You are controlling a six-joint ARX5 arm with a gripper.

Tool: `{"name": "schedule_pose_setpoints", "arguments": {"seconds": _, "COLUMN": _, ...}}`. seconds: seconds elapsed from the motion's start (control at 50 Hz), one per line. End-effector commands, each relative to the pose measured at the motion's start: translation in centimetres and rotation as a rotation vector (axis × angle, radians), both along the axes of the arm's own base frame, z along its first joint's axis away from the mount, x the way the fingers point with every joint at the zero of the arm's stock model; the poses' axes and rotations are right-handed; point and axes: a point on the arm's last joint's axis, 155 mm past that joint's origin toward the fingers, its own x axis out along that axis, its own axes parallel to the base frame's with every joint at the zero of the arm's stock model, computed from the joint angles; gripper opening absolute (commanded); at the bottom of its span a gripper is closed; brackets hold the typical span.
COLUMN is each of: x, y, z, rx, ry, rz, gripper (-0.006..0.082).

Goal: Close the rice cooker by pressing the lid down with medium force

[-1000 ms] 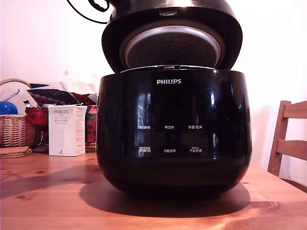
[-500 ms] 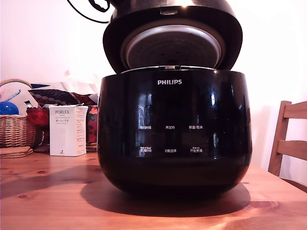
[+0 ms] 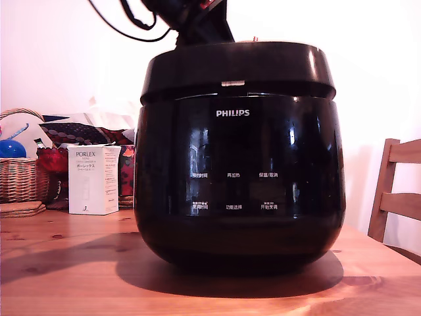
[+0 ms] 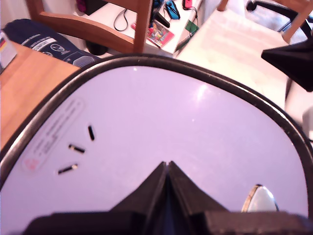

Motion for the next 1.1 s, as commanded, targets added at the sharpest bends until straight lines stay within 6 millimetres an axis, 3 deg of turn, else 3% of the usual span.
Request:
{"name": "schedule_pose_setpoints", "arguments": {"seconds": 0.0, "x": -0.7, "y": 0.6, "z": -1.3, "rx": 0.022, "ry": 0.026, "rz": 0.019, "gripper": -0.0023}}
{"name": "schedule_pose_setpoints", "arguments": {"seconds": 0.74, "x": -3.1, "y": 4.6, "z": -4.3, "rx": -0.029, "ry": -0.046, "rz": 0.174, "gripper": -0.0023}}
{"name": "schedule_pose_setpoints", "arguments": {"seconds": 1.08, "x": -3.5, "y": 6.3, "z": -4.1, "rx": -0.081, "ry": -0.074, "rz": 0.287, "gripper": -0.0023}}
